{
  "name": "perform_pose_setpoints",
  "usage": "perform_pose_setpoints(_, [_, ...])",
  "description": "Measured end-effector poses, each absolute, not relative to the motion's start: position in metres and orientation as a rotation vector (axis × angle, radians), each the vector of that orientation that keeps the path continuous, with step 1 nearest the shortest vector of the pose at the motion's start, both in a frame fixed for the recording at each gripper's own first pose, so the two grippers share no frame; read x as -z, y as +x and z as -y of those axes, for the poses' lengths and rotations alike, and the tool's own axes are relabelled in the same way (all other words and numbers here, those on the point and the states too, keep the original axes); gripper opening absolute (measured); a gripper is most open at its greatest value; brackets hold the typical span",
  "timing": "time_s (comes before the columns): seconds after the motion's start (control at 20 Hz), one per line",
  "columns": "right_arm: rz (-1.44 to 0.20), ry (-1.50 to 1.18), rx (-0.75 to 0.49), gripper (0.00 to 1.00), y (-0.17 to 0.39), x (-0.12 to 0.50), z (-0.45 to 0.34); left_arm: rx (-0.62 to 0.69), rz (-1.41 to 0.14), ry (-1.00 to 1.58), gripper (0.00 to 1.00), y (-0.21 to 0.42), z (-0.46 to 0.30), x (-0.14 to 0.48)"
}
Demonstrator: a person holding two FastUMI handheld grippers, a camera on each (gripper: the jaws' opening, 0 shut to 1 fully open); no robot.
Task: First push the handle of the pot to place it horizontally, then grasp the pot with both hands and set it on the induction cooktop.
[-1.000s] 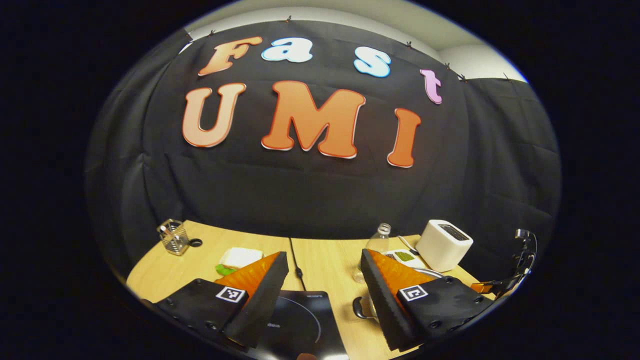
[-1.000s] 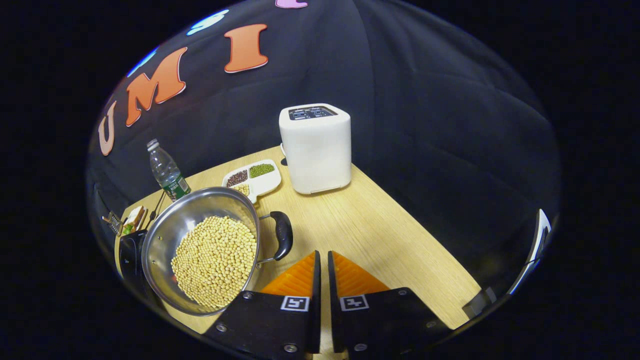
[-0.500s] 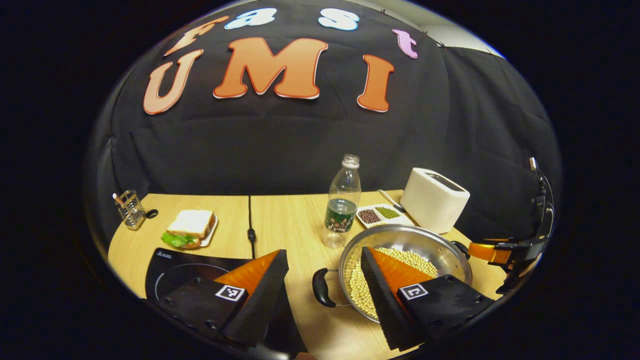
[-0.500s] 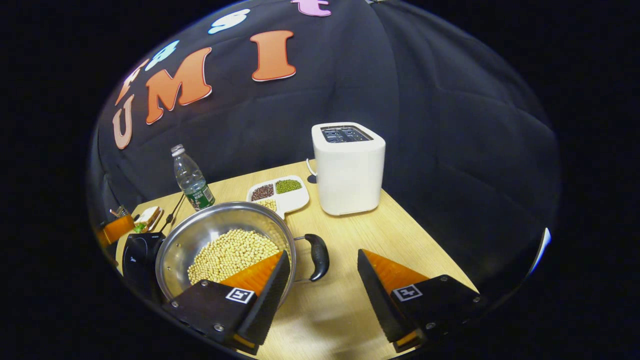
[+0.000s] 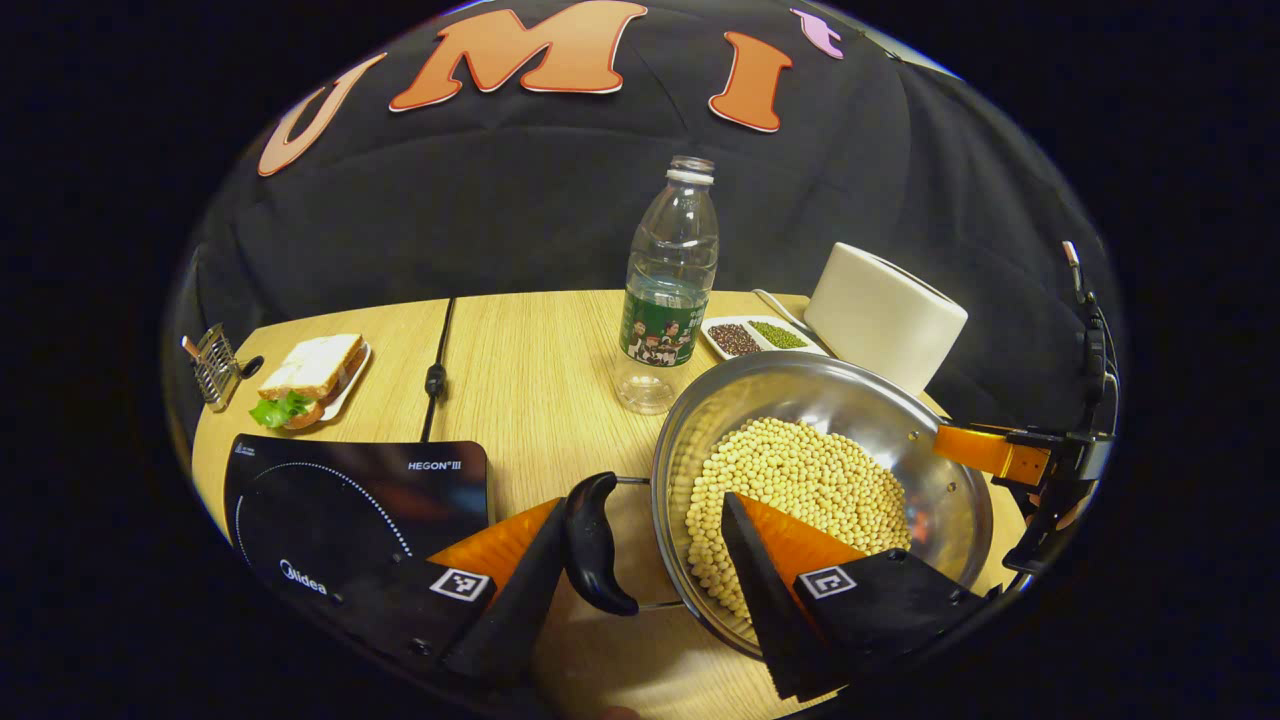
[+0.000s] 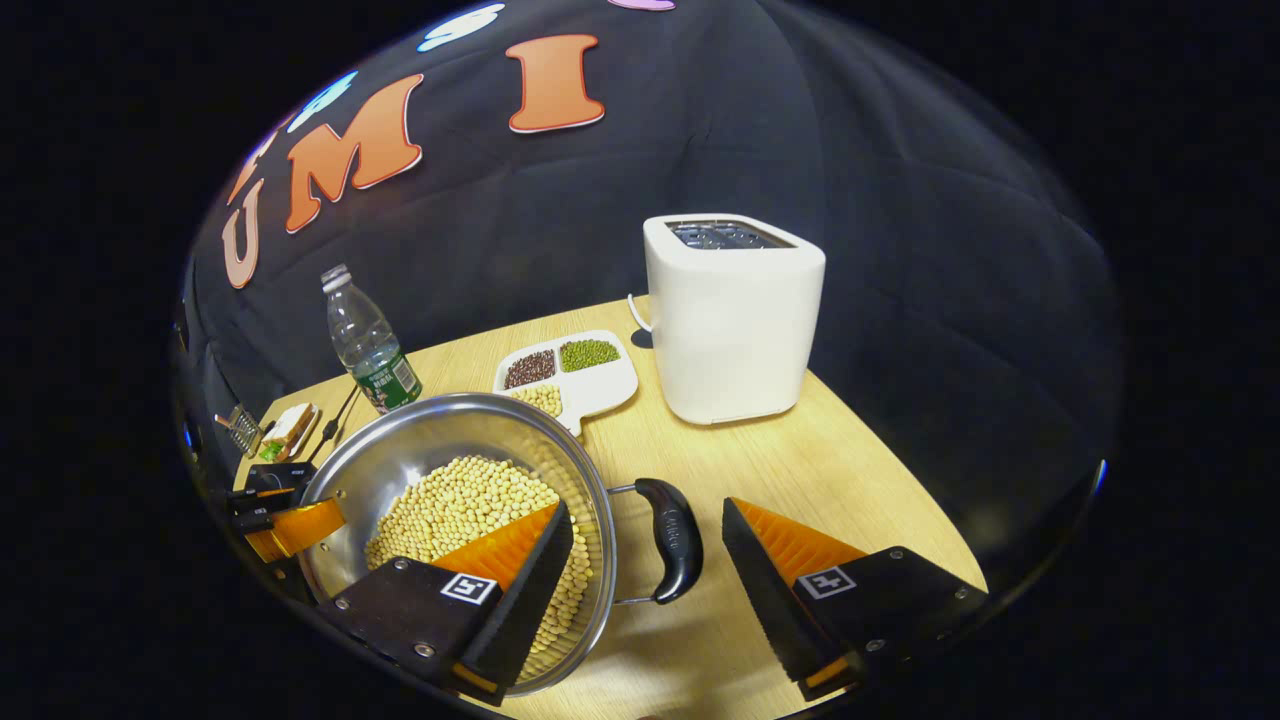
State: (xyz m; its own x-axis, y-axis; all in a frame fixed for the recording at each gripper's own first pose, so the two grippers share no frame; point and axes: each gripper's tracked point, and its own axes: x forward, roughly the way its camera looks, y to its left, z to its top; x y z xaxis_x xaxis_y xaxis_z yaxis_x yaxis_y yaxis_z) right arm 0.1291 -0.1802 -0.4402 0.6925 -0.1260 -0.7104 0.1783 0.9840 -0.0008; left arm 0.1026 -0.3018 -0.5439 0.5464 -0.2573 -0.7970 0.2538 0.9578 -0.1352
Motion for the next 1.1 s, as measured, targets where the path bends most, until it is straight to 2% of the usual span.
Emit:
perform_pose_setpoints(0.2, [-0.834,0.107,0.146,0.93,0.132,0.456,0.17,0.313,-0.966,0.016,0.97,0.106,0.308,0.557])
perform_pose_setpoints(0.3, [-0.849,0.09,0.174,0.87,0.133,0.462,0.177,0.313,-0.969,0.014,0.97,0.109,0.309,0.563])
perform_pose_setpoints(0.35, [-0.866,0.079,0.19,0.8,0.13,0.467,0.181,0.299,-0.975,0.029,0.98,0.111,0.305,0.568])
perform_pose_setpoints(0.45, [-0.876,0.103,0.189,0.68,0.129,0.468,0.179,0.286,-1.009,0.028,0.92,0.114,0.3,0.572])
perform_pose_setpoints(0.5, [-0.877,0.109,0.19,0.65,0.13,0.47,0.177,0.256,-1.059,0.017,0.8,0.111,0.299,0.582])
perform_pose_setpoints(0.55, [-0.873,0.113,0.191,0.63,0.13,0.47,0.177,0.232,-1.101,0.017,0.77,0.107,0.296,0.583])
perform_pose_setpoints(0.65, [-0.868,0.153,0.204,0.58,0.127,0.467,0.177,0.229,-1.096,-0.015,0.77,0.11,0.296,0.581])
perform_pose_setpoints(0.7, [-0.882,0.183,0.206,0.55,0.124,0.468,0.174,0.223,-1.099,-0.022,0.68,0.107,0.295,0.578])
perform_pose_setpoints(0.75, [-0.892,0.192,0.206,0.5,0.119,0.469,0.173,0.214,-1.105,-0.037,0.73,0.105,0.297,0.577])
perform_pose_setpoints(0.8, [-0.901,0.195,0.206,0.49,0.114,0.469,0.17,0.221,-1.111,-0.033,0.67,0.106,0.298,0.578])
perform_pose_setpoints(0.85, [-0.907,0.198,0.21,0.47,0.109,0.467,0.167,0.22,-1.115,-0.035,0.7,0.108,0.296,0.577])
perform_pose_setpoints(1.05, [-0.877,0.205,0.206,0.47,0.095,0.441,0.153,0.224,-1.078,-0.031,0.67,0.123,0.294,0.562])
perform_pose_setpoints(1.1, [-0.86,0.203,0.204,0.43,0.094,0.43,0.148,0.224,-1.059,-0.03,0.69,0.119,0.291,0.563])
